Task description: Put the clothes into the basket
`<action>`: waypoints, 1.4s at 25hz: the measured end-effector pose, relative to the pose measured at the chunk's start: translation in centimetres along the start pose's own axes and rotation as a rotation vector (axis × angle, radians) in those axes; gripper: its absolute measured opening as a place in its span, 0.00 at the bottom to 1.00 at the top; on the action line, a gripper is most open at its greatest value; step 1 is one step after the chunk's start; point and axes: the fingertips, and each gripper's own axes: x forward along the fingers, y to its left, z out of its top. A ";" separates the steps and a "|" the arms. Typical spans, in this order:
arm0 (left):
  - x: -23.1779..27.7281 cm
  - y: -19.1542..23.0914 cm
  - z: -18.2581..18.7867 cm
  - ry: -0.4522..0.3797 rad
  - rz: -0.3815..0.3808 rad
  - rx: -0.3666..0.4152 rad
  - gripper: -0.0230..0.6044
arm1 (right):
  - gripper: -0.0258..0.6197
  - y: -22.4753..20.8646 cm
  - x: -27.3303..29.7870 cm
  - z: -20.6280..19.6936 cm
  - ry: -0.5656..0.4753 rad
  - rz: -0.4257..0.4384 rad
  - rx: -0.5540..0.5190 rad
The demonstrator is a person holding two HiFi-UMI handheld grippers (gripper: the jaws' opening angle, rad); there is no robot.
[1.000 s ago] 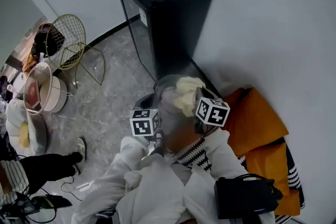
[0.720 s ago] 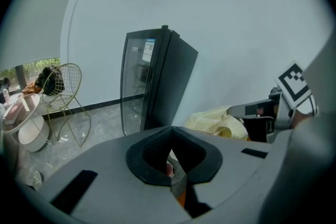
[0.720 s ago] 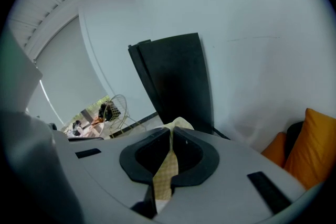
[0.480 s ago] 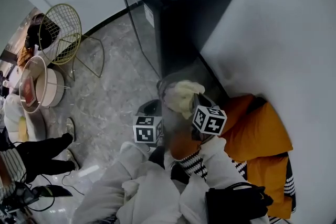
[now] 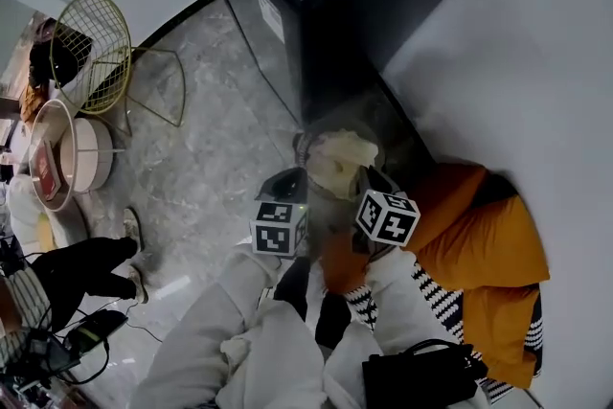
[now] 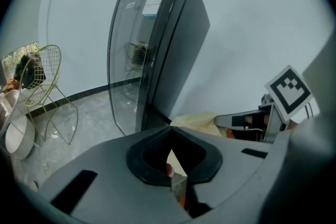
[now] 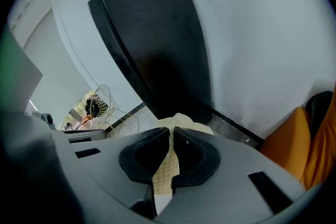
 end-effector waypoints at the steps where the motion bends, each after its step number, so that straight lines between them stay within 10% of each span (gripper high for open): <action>1: 0.2 -0.2 -0.1 0.001 -0.002 0.003 0.04 | 0.10 -0.6 0.1 -0.3 -0.004 -0.012 0.008; 5: 0.8 -0.7 -1.3 0.009 -0.003 0.011 0.04 | 0.23 -2.4 0.2 -1.2 -0.032 -0.039 0.052; 35: -6.8 -4.3 -2.4 -0.067 -0.009 0.000 0.04 | 0.17 -0.6 -10.1 -0.1 -0.147 -0.004 0.050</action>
